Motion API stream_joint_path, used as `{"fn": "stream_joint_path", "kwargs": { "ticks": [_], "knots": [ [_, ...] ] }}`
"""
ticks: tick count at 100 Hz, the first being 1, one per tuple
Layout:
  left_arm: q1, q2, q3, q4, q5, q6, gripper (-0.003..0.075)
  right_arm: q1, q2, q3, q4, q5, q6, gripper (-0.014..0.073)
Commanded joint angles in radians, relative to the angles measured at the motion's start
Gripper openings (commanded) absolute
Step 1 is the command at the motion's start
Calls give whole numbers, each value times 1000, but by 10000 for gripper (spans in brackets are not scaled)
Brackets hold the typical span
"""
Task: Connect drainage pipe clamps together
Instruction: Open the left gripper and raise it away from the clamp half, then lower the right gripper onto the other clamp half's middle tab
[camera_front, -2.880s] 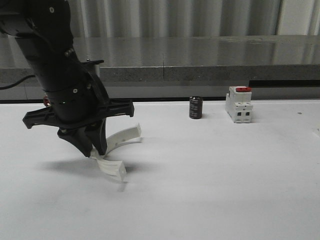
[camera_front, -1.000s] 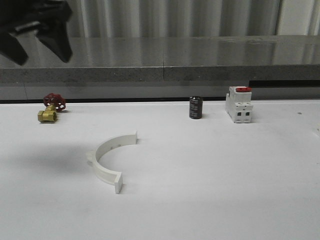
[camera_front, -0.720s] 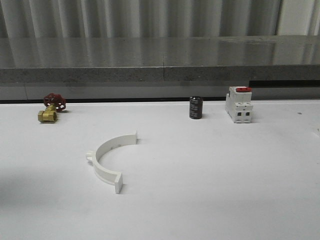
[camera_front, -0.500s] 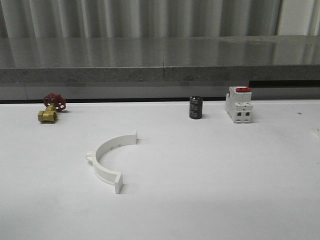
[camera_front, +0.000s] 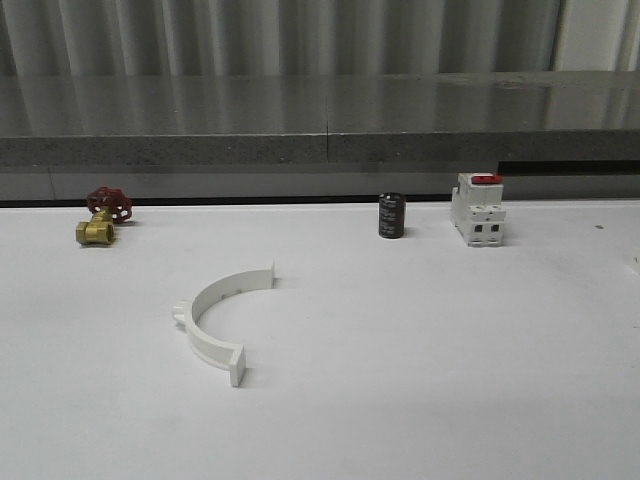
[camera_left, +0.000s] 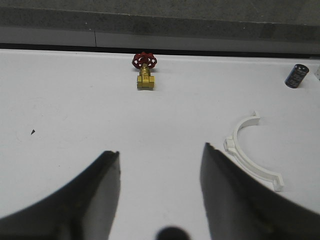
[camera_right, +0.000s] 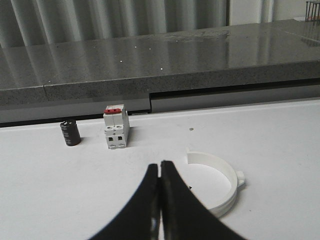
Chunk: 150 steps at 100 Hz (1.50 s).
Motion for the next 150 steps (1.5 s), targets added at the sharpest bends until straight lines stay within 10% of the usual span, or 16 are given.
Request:
{"fn": "stream_joint_path", "kwargs": {
  "ticks": [1,13,45,95,128,150],
  "knots": [
    [6,-18,-17,-20,-47,1,157,0,-17,-16,-2,-86,-8,-67],
    [6,-26,-17,-20,-47,1,-23,0,-17,-16,-2,-94,-8,-67],
    [6,-26,-17,-20,-57,1,-21,0,-10,-53,-15,-166,-8,-67],
    [6,-26,-17,-20,-57,1,-21,0,498,-600,-10,507,-8,-67],
    [6,-26,-17,-20,-57,1,-21,0,732,-717,0,536,-8,-61],
    [6,-26,-17,-20,-57,1,-21,0,760,-717,0,584,-8,316]
  ]
}}
